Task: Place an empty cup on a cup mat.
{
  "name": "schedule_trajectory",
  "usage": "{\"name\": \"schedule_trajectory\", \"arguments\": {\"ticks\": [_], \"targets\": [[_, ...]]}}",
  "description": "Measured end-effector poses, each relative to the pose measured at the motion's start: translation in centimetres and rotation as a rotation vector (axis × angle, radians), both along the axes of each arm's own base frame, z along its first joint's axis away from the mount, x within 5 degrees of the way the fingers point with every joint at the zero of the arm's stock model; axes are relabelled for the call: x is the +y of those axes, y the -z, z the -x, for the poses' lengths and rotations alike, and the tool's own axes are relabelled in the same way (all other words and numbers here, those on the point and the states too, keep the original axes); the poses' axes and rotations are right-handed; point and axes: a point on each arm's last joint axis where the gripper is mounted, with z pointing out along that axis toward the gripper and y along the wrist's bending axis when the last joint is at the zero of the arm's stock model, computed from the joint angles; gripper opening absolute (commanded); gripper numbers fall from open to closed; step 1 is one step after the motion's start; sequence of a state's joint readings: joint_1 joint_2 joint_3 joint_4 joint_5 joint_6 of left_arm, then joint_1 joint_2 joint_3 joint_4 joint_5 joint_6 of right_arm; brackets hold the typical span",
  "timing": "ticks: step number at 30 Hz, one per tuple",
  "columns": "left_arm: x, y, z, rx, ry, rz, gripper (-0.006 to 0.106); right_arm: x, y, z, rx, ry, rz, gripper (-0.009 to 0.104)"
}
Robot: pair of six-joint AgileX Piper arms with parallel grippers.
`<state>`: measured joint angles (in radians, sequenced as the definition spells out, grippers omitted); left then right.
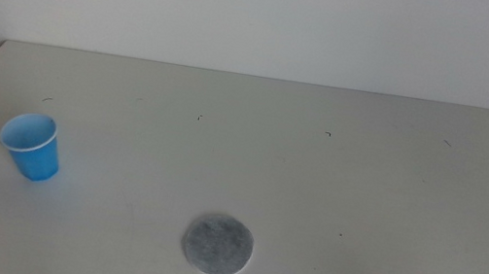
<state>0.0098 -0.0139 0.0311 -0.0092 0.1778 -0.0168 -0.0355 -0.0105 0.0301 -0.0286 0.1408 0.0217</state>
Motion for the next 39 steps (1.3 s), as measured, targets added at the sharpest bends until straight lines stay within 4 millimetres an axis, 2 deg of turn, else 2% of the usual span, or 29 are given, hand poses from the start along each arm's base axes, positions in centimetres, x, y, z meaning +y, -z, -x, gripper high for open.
{"name": "schedule_trajectory", "arguments": {"ticks": [2, 5, 11, 22, 30, 33, 39], "targets": [[0.0, -0.1, 0.0, 0.01, 0.0, 0.0, 0.105, 0.0, 0.0, 0.0, 0.0, 0.0, 0.0, 0.094], [0.0, -1.5, 0.2, 0.015, 0.001, 0.0, 0.105, 0.0, 0.0, 0.0, 0.0, 0.0, 0.0, 0.094], [0.0, -6.2, -0.1, 0.028, 0.001, 0.0, 0.105, 0.0, 0.0, 0.0, 0.0, 0.0, 0.0, 0.094], [0.0, -16.0, -2.2, 0.105, 0.003, 0.0, 0.105, 0.0, 0.0, 0.0, 0.0, 0.0, 0.0, 0.094], [0.0, -23.1, -5.6, 0.226, 0.005, 0.001, 0.105, 0.0, 0.0, 0.0, 0.0, 0.0, 0.0, 0.094], [0.0, -24.9, -7.4, 0.291, 0.006, 0.001, 0.105, 0.0, 0.0, 0.0, 0.0, 0.0, 0.0, 0.094], [0.1, -27.4, -11.6, 0.437, 0.007, 0.002, 0.105, 0.0, 0.0, 0.0, 0.0, 0.0, 0.0, 0.094]]}}
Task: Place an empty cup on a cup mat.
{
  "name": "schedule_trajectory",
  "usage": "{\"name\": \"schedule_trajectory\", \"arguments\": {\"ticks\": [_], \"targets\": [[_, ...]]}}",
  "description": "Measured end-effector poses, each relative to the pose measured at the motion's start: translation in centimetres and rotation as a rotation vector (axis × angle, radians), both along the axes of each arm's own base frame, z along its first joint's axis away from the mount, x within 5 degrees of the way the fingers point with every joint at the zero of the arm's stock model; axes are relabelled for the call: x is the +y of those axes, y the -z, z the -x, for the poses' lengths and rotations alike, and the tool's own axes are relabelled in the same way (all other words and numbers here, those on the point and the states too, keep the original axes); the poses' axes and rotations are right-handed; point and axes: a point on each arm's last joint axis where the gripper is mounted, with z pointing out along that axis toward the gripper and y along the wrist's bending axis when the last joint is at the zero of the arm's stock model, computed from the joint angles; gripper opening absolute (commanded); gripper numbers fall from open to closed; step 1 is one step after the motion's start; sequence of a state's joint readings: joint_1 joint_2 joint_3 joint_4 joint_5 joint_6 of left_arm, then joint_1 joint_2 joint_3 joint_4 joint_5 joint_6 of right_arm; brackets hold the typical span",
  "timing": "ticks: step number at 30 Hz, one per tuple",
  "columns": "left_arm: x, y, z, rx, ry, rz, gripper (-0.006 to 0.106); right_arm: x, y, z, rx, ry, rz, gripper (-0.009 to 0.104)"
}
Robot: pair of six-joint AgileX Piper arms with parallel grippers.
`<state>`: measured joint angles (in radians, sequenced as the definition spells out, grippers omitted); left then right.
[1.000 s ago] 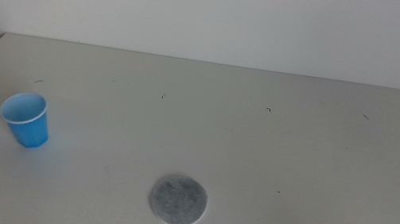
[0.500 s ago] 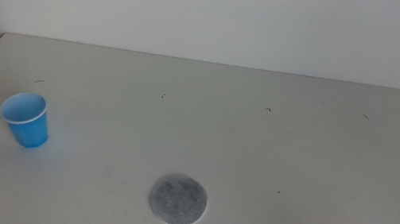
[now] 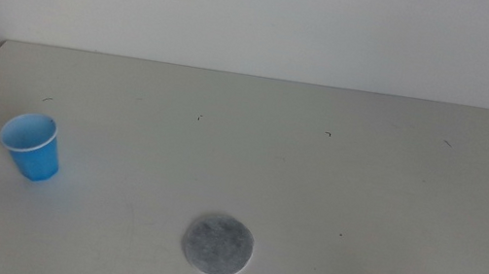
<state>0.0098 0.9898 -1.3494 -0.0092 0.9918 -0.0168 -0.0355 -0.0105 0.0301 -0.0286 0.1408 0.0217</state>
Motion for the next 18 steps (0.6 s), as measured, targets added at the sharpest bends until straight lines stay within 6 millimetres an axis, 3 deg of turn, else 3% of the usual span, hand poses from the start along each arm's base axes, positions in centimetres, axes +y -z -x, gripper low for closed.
{"name": "schedule_trajectory", "arguments": {"ticks": [8, 18], "targets": [[0.1, -0.2, -6.4, 0.197, 0.001, 0.001, 0.105, 0.0, 0.0, 0.0, 0.0, 0.0, 0.0, 0.094], [0.9, 4.1, -12.4, 0.402, -0.038, -0.078, 0.105, 0.0, 0.0, 0.0, 0.0, 0.0, 0.0, 0.094]]}}
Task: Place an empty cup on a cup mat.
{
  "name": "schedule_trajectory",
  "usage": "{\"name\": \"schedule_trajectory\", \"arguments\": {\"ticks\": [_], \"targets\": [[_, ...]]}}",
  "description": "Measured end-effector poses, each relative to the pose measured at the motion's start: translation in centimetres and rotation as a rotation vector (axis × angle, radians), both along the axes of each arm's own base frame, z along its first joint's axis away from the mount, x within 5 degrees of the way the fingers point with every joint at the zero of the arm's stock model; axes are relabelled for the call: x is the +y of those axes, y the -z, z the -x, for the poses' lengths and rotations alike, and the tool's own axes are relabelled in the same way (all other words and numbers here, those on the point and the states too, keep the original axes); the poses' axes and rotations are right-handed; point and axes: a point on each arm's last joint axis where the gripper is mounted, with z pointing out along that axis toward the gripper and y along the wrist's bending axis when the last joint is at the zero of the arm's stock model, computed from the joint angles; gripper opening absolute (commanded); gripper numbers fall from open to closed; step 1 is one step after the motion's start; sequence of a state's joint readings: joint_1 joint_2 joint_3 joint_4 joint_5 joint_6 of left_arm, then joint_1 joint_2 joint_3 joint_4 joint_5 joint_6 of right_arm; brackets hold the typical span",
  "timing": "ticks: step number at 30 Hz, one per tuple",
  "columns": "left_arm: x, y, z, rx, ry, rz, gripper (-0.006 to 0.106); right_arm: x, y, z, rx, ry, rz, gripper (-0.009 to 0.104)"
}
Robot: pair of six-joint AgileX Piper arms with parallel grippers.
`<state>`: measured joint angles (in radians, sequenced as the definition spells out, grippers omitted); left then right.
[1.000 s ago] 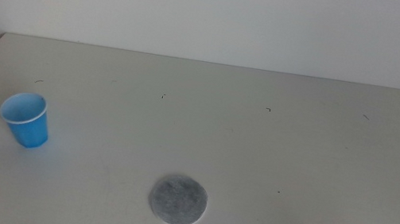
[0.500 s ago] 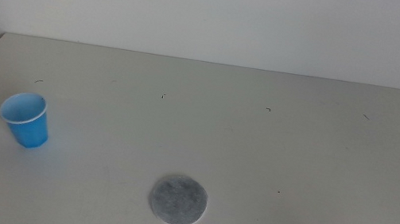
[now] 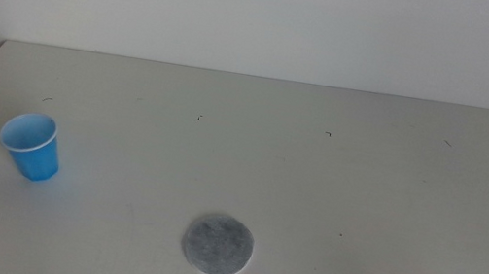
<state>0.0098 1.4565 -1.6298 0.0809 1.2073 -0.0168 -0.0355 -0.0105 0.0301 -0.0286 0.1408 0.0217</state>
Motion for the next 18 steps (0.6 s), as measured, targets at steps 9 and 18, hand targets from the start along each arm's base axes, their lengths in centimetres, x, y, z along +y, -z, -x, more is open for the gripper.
{"name": "schedule_trajectory", "arguments": {"ticks": [9, 18], "targets": [[0.0, 5.8, -4.4, 0.217, 0.03, 0.037, 0.105, 0.0, 0.0, 0.0, 0.0, 0.0, 0.0, 0.094], [2.8, 11.4, -7.6, 0.36, 0.031, 0.122, 0.105, 0.0, 0.0, 0.0, 0.0, 0.0, 0.0, 0.094]]}}
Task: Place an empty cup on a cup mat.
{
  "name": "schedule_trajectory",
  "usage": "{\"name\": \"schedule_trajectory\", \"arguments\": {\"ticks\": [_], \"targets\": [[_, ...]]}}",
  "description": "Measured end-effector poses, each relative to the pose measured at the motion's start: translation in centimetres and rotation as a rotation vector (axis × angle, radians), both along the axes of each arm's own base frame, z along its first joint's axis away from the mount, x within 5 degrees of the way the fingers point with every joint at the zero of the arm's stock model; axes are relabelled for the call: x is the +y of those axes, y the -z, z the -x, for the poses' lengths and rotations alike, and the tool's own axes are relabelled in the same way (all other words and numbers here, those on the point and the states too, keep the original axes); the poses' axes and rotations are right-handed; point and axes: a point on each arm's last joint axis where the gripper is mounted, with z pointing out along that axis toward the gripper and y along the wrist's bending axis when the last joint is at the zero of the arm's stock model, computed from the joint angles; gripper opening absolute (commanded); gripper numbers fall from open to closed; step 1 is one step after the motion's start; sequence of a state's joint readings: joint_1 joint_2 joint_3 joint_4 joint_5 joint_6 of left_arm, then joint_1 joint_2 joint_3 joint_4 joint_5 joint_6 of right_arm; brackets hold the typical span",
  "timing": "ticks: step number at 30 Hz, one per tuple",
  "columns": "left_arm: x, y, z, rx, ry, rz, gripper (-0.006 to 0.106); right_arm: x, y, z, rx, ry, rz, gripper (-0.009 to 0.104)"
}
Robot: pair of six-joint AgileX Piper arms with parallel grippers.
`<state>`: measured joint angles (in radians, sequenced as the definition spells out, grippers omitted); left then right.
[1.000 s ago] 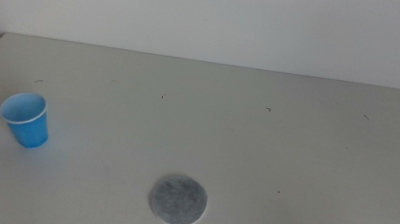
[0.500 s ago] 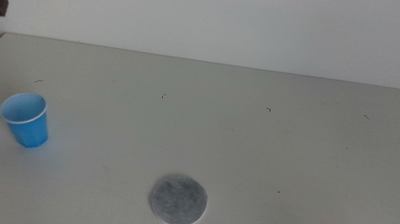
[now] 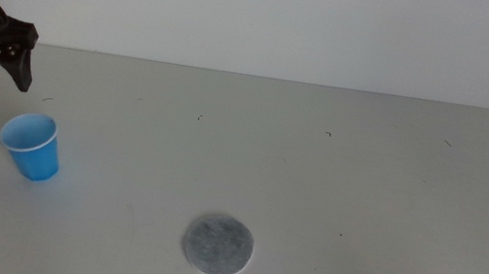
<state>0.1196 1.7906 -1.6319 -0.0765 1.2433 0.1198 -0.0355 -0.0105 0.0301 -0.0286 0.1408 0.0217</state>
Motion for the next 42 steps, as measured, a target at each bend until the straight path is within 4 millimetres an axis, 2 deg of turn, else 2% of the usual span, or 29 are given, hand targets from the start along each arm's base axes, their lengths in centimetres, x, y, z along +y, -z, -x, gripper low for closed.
{"name": "schedule_trajectory", "arguments": {"ticks": [11, 15, 17, 20, 28, 31, 39, 42], "targets": [[0.7, 7.3, -3.0, 0.15, 0.053, 0.006, 0.105, 0.0, 0.0, 0.0, 0.0, 0.0, 0.0, 0.094], [0.8, 9.3, -3.6, 0.192, 0.059, 0.011, 0.104, 0.0, 0.0, 0.0, 0.0, 0.0, 0.0, 0.094], [0.8, 10.0, -3.8, 0.204, 0.062, 0.012, 0.1, 0.0, 0.0, 0.0, 0.0, 0.0, 0.0, 0.094], [0.8, 10.6, -3.9, 0.212, 0.074, 0.012, 0.088, 0.0, 0.0, 0.0, 0.0, 0.0, 0.0, 0.094], [0.9, 10.9, -4.2, 0.192, 0.098, 0.005, 0.04, 0.0, 0.0, 0.0, 0.0, 0.0, 0.0, 0.094], [0.8, 10.9, -4.2, 0.193, 0.099, 0.006, 0.026, 0.0, 0.0, 0.0, 0.0, 0.0, 0.0, 0.094], [0.8, 10.9, -3.9, 0.222, 0.102, 0.014, 0.0, 0.0, 0.0, 0.0, 0.0, 0.0, 0.0, 0.094], [0.7, 10.8, -3.9, 0.23, 0.097, 0.02, 0.0, 0.0, 0.0, 0.0, 0.0, 0.0, 0.0, 0.094]]}}
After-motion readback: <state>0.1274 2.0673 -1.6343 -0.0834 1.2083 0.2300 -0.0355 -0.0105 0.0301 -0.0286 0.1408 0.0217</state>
